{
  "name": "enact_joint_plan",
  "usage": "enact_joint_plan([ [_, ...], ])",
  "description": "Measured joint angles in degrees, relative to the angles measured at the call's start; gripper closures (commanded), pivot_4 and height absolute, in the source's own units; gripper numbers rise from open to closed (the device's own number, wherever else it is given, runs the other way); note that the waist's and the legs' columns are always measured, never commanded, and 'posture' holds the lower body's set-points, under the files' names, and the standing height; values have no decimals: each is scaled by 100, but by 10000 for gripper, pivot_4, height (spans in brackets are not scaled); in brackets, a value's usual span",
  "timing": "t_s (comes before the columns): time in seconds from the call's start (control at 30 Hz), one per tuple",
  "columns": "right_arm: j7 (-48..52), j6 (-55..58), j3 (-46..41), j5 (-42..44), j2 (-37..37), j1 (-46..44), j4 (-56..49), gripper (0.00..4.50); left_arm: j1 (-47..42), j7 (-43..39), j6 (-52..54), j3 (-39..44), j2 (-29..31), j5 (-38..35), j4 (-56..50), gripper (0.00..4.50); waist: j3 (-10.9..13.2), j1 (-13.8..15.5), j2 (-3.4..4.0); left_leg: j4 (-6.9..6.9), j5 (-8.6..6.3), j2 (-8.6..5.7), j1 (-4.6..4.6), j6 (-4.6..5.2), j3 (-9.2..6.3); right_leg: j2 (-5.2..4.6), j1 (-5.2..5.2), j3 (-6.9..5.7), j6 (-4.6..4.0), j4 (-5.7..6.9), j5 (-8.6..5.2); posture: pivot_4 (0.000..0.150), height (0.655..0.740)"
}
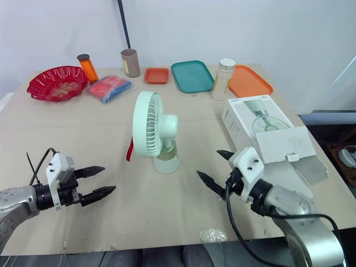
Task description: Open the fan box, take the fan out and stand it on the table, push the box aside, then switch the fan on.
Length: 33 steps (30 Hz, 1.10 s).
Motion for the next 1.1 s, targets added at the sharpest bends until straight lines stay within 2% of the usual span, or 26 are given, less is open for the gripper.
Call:
enact_joint_plan([
  [0.4,-497,-693,99,-688,563,1476,-533,0,522,386,-519,57,-401,315,-133,393,-23,2,7,-5,-4,-1,18,3,-1,-1,25,2,4,-13,-8,1500,7400],
  [0.6,-350,-1662,204,-1170,654,2206,-343,0,887,339,-1496,-249,-755,868,-176,393,-42,-6,1,-6,-7,1,35,-1,1,4,36,6,2,-16,-9,1500,7400],
  [0.97,-268,-2565,246,-1384,956,2912,-38,0,1659,312,-2703,-21,-1020,1357,475,393,-79,3,7,-9,-16,0,44,-3,1,2,49,6,2,-21,-27,1500,7400],
  [1.1,-303,-2573,238,-1413,971,2579,96,0,1557,347,-2864,-20,-1039,1363,560,393,-91,3,-12,-8,-16,0,64,-4,1,2,69,6,1,-22,-29,1500,7400],
])
